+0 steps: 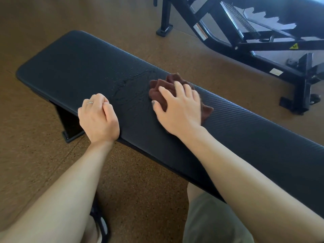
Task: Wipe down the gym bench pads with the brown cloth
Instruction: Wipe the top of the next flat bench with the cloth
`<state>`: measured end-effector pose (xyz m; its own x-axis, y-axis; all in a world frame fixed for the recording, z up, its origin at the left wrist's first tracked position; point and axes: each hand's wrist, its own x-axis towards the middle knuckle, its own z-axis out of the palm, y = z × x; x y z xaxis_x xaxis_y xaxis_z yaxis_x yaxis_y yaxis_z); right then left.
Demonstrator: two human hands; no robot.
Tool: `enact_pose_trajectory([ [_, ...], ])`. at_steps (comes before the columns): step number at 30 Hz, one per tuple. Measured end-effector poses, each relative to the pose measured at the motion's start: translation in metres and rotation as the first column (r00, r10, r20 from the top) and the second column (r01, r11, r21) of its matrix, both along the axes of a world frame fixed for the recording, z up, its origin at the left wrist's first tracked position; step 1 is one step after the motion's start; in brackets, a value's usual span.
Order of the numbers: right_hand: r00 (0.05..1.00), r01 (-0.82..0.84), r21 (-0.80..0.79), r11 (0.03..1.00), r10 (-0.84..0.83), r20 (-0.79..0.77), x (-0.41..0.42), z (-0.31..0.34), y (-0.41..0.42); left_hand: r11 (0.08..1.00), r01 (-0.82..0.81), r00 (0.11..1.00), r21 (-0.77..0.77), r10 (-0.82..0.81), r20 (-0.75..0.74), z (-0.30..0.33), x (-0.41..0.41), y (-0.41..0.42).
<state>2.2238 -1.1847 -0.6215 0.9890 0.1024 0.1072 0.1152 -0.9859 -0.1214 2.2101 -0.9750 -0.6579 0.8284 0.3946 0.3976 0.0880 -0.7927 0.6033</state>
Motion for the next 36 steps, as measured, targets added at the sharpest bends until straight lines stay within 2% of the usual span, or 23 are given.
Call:
enact_pose_trajectory([
  [2, 0.997, -0.074, 0.050, 0.996, 0.073, 0.038, 0.006, -0.001, 0.018, 1.000, 0.007, 1.000, -0.004, -0.007, 0.000, 0.000, -0.001, -0.001],
  [4, 0.974, -0.226, 0.106, 0.968, 0.221, 0.055, -0.011, 0.002, 0.031, 1.000, 0.008, 1.000, 0.011, -0.008, 0.003, 0.001, -0.001, 0.000],
  [6, 0.933, -0.359, 0.122, 0.925, 0.360, 0.015, -0.052, 0.007, 0.029, 1.000, 0.009, 1.000, 0.011, -0.009, 0.003, 0.001, 0.000, 0.000],
  [8, 0.902, -0.423, 0.118, 0.898, 0.431, -0.042, -0.088, 0.007, 0.014, 1.000, 0.004, 1.000, 0.008, -0.004, -0.004, 0.001, 0.000, 0.001],
  [11, 0.896, -0.439, 0.139, 0.888, 0.443, 0.000, -0.079, 0.003, -0.002, 1.000, 0.009, 1.000, 0.000, -0.009, -0.003, 0.001, 0.000, 0.001],
  [15, 0.931, -0.365, 0.102, 0.925, 0.360, 0.068, 0.010, 0.001, 0.033, 1.000, 0.001, 1.000, -0.011, -0.001, 0.000, 0.002, 0.001, 0.000],
  [18, 0.911, -0.412, 0.057, 0.909, 0.410, 0.042, 0.063, -0.005, 0.070, 1.000, 0.004, 1.000, 0.001, -0.004, 0.010, -0.001, -0.001, 0.001],
  [21, 0.903, -0.427, 0.086, 0.900, 0.420, 0.088, 0.077, -0.009, 0.060, 1.000, -0.003, 1.000, 0.004, 0.003, -0.005, 0.001, -0.001, 0.001],
  [23, 0.941, -0.326, 0.114, 0.938, 0.310, 0.138, 0.071, -0.009, 0.025, 1.000, -0.014, 1.000, 0.002, 0.015, -0.021, 0.002, 0.000, 0.000],
  [25, 0.985, -0.134, 0.127, 0.983, 0.118, 0.129, 0.058, -0.011, -0.027, 1.000, -0.012, 1.000, -0.002, 0.012, -0.023, 0.003, -0.001, -0.001],
  [27, 0.994, 0.030, 0.144, 0.989, -0.045, 0.098, 0.028, -0.007, -0.081, 1.000, -0.012, 1.000, -0.005, 0.012, -0.015, 0.002, -0.001, -0.001],
  [29, 0.989, 0.122, 0.136, 0.983, -0.132, 0.068, -0.012, -0.001, -0.116, 1.000, -0.005, 1.000, 0.007, 0.005, -0.010, 0.001, -0.002, -0.001],
  [33, 0.961, 0.266, 0.058, 0.962, -0.269, 0.057, -0.022, -0.002, -0.104, 0.999, -0.002, 1.000, 0.037, 0.002, -0.019, 0.001, -0.002, -0.001],
  [36, 0.972, 0.223, 0.062, 0.973, -0.227, 0.058, 0.023, -0.001, -0.052, 0.998, -0.009, 1.000, 0.065, 0.011, -0.029, 0.000, 0.000, -0.001],
])
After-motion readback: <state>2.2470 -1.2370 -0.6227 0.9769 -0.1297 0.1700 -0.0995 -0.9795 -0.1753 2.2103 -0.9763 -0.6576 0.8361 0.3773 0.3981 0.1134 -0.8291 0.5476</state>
